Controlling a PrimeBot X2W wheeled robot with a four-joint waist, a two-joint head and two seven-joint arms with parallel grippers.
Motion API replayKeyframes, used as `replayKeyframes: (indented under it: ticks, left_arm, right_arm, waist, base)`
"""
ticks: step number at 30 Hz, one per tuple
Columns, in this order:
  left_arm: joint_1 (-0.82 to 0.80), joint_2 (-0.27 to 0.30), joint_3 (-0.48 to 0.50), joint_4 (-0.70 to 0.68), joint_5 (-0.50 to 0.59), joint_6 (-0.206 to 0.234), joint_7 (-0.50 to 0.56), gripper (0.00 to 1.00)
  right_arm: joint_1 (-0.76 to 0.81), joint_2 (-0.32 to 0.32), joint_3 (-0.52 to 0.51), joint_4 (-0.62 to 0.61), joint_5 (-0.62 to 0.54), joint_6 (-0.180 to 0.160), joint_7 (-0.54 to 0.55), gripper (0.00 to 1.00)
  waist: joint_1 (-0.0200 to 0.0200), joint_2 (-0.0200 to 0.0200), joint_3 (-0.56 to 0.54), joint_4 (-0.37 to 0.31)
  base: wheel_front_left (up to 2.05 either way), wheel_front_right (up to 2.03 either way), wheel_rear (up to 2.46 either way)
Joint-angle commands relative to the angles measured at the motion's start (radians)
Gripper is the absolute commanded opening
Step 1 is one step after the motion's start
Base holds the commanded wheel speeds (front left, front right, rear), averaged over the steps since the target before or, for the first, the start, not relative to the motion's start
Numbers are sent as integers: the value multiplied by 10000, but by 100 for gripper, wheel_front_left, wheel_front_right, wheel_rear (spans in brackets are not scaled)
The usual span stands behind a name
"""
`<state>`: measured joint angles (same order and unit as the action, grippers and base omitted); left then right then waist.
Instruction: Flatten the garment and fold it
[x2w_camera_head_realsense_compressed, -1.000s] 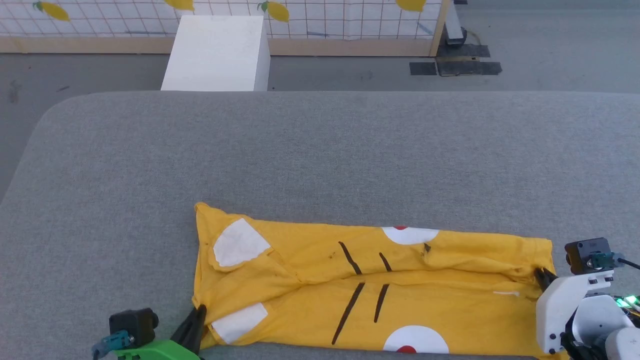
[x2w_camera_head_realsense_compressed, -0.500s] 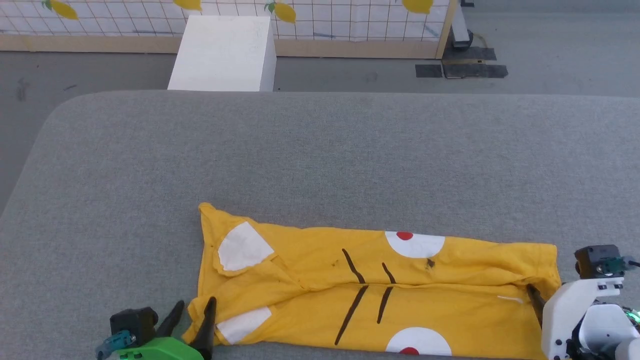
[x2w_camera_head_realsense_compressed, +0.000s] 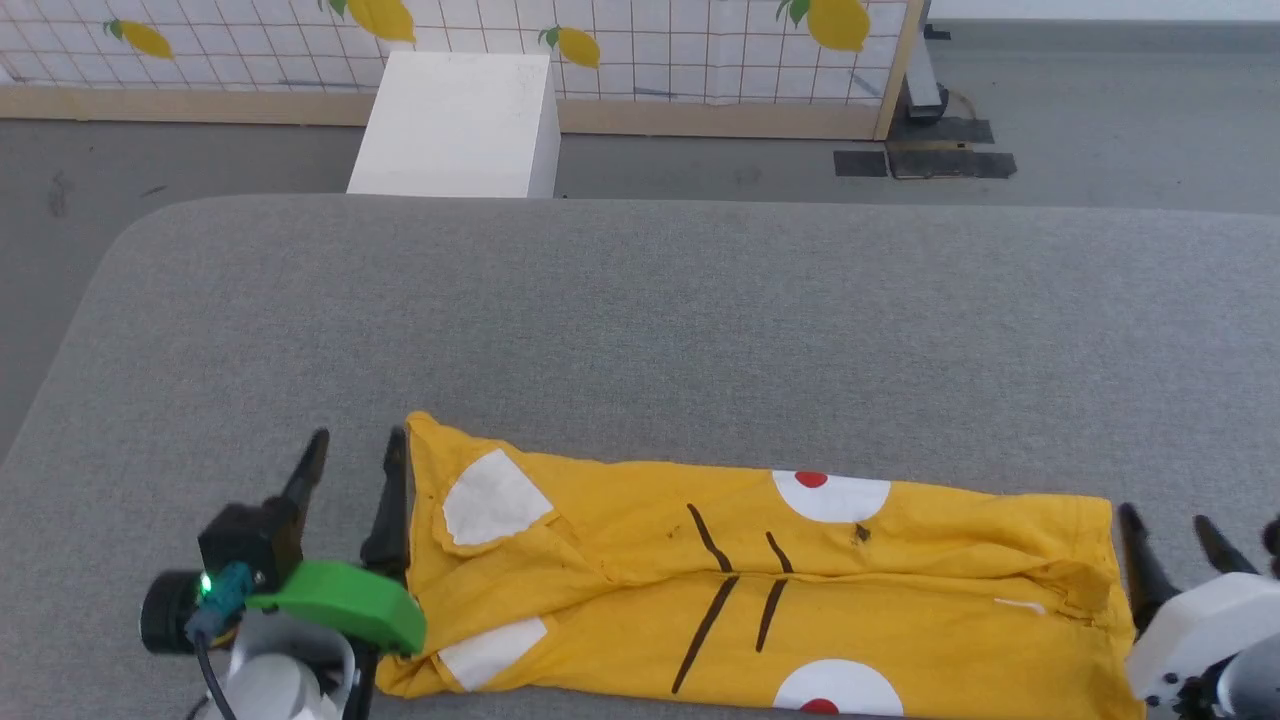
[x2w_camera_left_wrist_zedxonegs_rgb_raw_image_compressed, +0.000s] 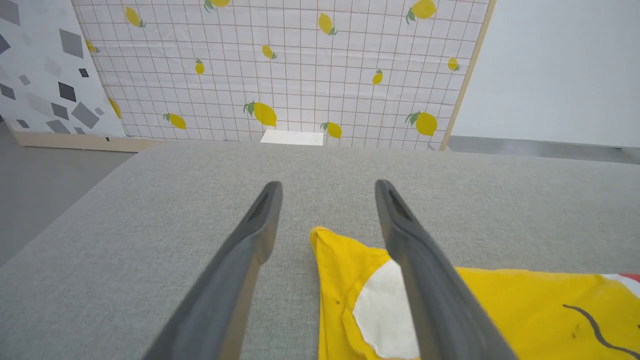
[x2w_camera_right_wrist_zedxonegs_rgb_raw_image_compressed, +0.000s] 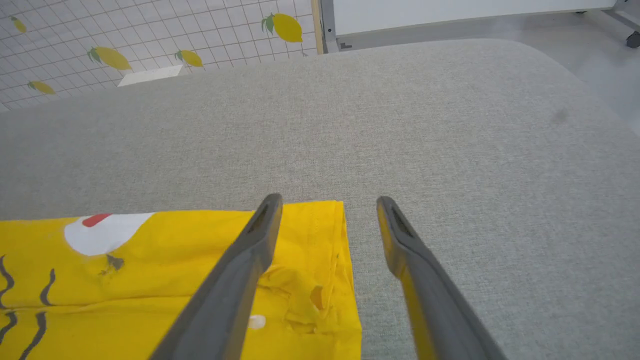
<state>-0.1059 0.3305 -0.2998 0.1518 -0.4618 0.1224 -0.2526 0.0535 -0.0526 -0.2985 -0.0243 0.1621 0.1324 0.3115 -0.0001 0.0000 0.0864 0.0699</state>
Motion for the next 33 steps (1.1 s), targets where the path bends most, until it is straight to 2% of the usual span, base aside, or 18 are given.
replayKeyframes:
  ticks: [1, 5, 10, 16, 20, 21, 22, 23, 24, 25, 29, 33]
  left_arm:
    - [-363, -100, 172, -74, 242, 110, -81, 100]
    - [-700, -397, 571, -87, 739, 47, -87, 100]
    - [-944, -736, 898, 181, 1153, -121, -89, 100]
    - [-1041, -1074, 1247, 697, 1407, -290, -90, 100]
    - [-1055, -1228, 1427, 918, 1524, -460, -90, 100]
    - [-1051, -1263, 1459, 977, 1561, -502, -90, 100]
    - [-1050, -1286, 1486, 1016, 1589, -535, -90, 100]
    - [-1046, -1313, 1527, 1053, 1617, -578, -90, 100]
    - [-1041, -1329, 1558, 1082, 1640, -611, -90, 100]
    - [-1037, -1349, 1589, 1122, 1666, -655, -91, 100]
    - [-1063, -1431, 1685, 1261, 1728, -799, -91, 100]
    - [-1140, -1499, 1767, 1392, 1775, -910, -91, 100]
  right_arm:
    - [-178, 10, -227, 173, 256, -17, -272, 100]
    - [-578, 19, -385, 1367, 1008, -17, -814, 100]
    - [-1153, 21, -200, 2728, 749, -17, -998, 100]
    - [-1719, 22, 202, 4188, -87, -17, 35, 100]
    - [-1788, 23, 323, 4734, -345, -17, 1307, 100]
    - [-1776, 23, 376, 4785, -268, -17, 1632, 93]
    - [-1767, 23, 407, 4796, -173, -17, 1849, 60]
    - [-1753, 23, 491, 4751, -117, -17, 2041, 33]
    - [-1738, 23, 527, 4685, -101, -17, 2132, 20]
    - [-1730, 23, 568, 4560, -114, -17, 2159, 0]
    - [-1700, 23, 346, 4157, -258, -17, 2118, 0]
    - [-1696, 23, -148, 3627, -961, -17, 1924, 0]
  waist:
    - [1, 0, -27, -37]
    - [1, 0, -92, -170]
    - [1, 0, -62, -299]
    - [1, 0, -62, -420]
    - [1, 0, -101, -435]
    - [1, 0, -114, -429]
    - [1, 0, -122, -429]
    - [1, 0, -130, -433]
    - [1, 0, -130, -440]
    - [1, 0, -126, -449]
    - [1, 0, -83, -459]
    - [1, 0, -10, -448]
  base:
    - [0, 0, 0]
    - [0, 0, 0]
    - [0, 0, 0]
    - [0, 0, 0]
    - [0, 0, 0]
    - [0, 0, 0]
    - [0, 0, 0]
    - [0, 0, 0]
    - [0, 0, 0]
    - [0, 0, 0]
    - [0, 0, 0]
    - [0, 0, 0]
